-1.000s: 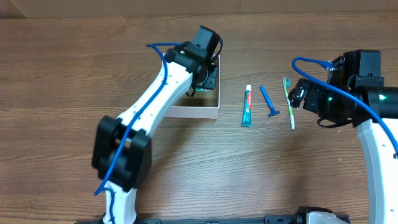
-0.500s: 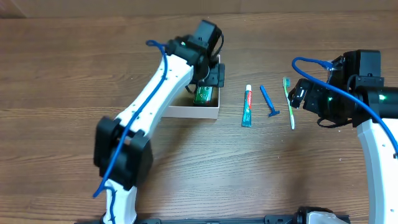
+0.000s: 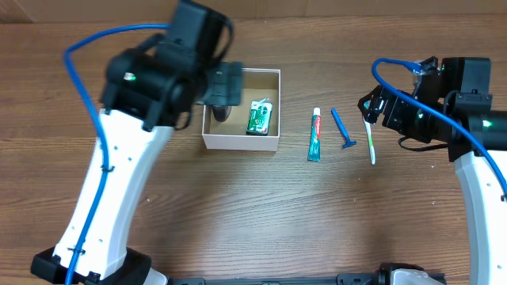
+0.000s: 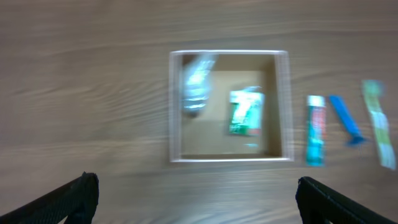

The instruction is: Pack container

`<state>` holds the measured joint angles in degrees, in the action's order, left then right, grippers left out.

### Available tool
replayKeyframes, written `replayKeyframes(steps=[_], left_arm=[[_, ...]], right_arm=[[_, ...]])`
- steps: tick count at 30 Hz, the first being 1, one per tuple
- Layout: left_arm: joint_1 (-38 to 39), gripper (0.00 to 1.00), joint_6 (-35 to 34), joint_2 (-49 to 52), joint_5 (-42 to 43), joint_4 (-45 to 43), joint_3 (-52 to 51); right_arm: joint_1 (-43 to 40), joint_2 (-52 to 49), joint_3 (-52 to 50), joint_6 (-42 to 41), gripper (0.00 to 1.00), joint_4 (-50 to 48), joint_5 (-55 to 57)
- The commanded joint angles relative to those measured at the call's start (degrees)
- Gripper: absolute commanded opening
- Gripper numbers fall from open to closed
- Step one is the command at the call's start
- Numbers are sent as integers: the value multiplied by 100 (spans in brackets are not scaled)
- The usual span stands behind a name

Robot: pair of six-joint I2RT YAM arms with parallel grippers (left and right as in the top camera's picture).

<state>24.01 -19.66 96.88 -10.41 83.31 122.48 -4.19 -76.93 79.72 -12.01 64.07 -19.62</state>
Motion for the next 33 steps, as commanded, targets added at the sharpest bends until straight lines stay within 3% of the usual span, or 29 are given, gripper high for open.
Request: replayKeyframes(steps=[1,11,14,27,33], left_arm=[[-918,100,105,-46,-540,323,52],[-3541,100,-168,-15,249,522,35],[-3980,100,-177,-2,450,704,26],[-4177,100,-175,-2,428,815,26],[-4175,100,-175,-2,431,815,26]], right_arm=[[44,-326,125,-13,100,79,-160],[1327,-2179,122,-46,100,-101,1019],[1650,-2680,122,-647,100,-334,1685],[2063,-3766,122,-1624,79,-1504,2149],[2063,-4140,122,-1659,59,-1755,2133]])
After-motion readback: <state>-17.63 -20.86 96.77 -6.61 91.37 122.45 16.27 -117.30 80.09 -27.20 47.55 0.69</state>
